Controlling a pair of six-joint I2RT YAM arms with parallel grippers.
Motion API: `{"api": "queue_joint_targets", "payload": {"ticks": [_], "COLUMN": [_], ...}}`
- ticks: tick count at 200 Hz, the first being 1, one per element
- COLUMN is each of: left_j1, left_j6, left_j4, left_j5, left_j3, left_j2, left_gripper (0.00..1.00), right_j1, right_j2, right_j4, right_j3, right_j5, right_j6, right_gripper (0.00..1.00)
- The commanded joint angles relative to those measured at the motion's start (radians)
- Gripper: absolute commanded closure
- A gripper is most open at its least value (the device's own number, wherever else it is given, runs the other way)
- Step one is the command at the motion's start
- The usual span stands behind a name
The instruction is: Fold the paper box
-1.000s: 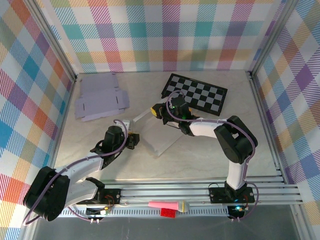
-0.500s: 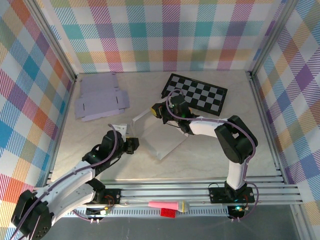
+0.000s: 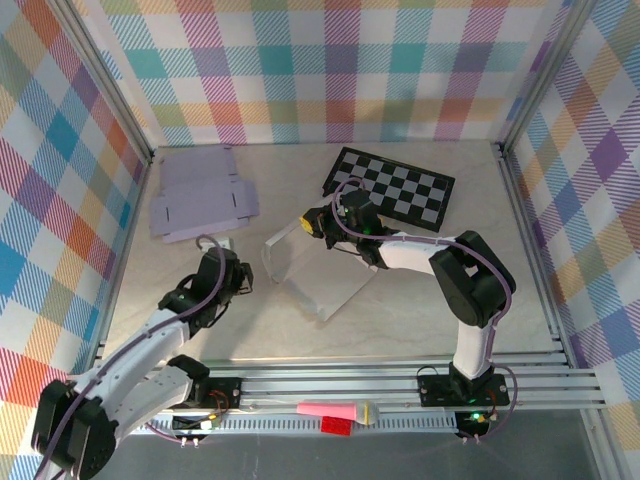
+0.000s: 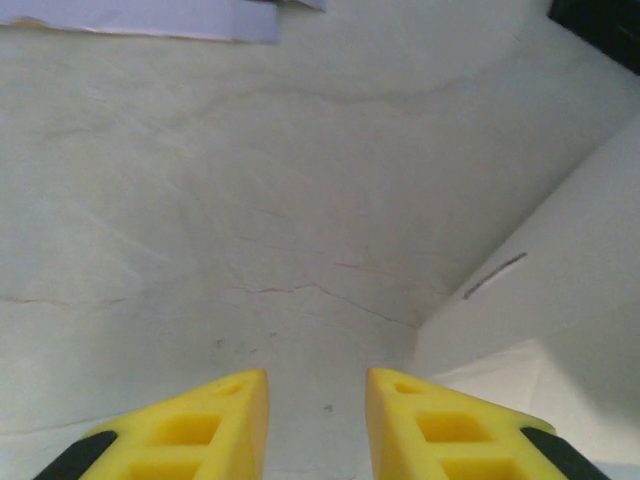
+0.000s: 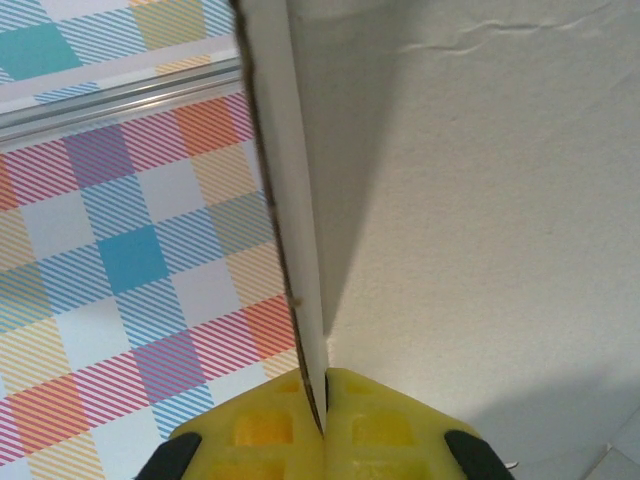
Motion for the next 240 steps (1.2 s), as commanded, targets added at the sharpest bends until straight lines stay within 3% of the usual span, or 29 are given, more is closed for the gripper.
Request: {"api": "queue_joint_targets", "payload": {"ticks": [1,165,240], "left_j1": [0.002,-0.041,-0.055], "left_j6": [0.142,0.267,0.27], "left_j4": [0.187,0.544,0.56], "left_j5": [0.156,0.291,0.279], "left_j3": [-0.014,-0.119,-0.127], "left_j2": [0.047,0.199,0.19], "left_gripper": [0.68,0.62,0.62], "right_j1": [-0.008,-0.005,-0.006], "right_j2": [-0.008,0.033,0.034], "right_j4": [0.01,0.064,0.064], "right_j3": [0.025,0.043,0.052], "right_j5": [-0.022,-0.047,-0.053], "right_j6": [-0.01,0.022,0.024], "right_gripper": [1.0,1.0,1.0]}}
